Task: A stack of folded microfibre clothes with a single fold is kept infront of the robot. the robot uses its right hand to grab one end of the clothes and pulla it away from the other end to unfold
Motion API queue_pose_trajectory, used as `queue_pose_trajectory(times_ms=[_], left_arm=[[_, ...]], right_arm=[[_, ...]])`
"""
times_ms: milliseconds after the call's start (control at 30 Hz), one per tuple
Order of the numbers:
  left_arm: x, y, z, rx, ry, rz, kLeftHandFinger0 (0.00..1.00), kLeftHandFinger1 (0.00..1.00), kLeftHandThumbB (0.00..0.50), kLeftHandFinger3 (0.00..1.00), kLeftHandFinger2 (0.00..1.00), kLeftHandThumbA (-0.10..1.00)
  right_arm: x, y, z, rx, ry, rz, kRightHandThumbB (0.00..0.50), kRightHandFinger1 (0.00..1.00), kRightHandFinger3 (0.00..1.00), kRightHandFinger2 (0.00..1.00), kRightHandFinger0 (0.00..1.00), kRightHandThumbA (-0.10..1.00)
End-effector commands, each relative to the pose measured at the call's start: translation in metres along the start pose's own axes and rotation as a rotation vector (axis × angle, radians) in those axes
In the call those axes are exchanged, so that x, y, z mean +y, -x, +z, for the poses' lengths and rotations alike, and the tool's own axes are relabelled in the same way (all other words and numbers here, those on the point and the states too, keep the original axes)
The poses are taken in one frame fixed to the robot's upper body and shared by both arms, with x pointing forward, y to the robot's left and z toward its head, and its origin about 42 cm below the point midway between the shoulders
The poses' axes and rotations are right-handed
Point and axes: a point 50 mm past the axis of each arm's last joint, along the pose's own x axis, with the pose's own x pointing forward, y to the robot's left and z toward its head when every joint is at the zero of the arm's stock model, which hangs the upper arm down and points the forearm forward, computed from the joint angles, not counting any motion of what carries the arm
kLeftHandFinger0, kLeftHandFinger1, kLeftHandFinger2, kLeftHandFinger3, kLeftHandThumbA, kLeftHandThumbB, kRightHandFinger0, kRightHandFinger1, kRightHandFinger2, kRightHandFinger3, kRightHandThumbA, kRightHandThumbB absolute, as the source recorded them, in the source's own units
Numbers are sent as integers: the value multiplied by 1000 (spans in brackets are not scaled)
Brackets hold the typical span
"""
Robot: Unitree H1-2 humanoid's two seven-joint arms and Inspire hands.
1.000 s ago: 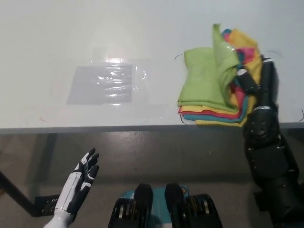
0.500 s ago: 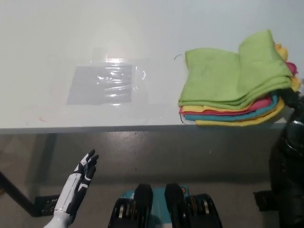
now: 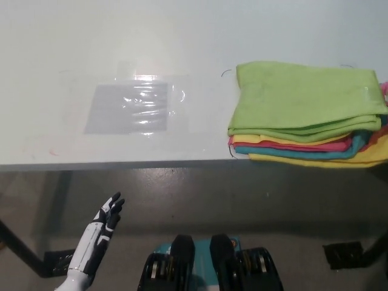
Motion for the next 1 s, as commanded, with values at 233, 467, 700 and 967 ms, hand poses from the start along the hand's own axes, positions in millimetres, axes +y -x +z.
queue_pose_trajectory(times_ms=[233, 467, 700, 967], left_arm=[[10, 0, 2, -35, -25, 14, 1000, 1000, 326, 1000, 1000, 983], [6, 0, 3, -29, -28, 5, 1000, 1000, 343, 1000, 1000, 988], [9, 6, 4, -34, -21, 9, 1000, 1000, 329, 1000, 1000, 980], [11, 17, 2, -37, 31, 11, 1000, 1000, 326, 1000, 1000, 918]], right_arm=[[6, 113, 218, -831, -84, 264, 189, 1000, 1000, 1000, 1000, 1000], [26, 184, 199, -752, -80, 456, 262, 1000, 1000, 1000, 1000, 1000], [51, 240, 96, -350, -102, 715, 230, 1000, 1000, 1000, 1000, 1000], [46, 269, 7, -45, 26, 819, 247, 1000, 1000, 1000, 1000, 1000]])
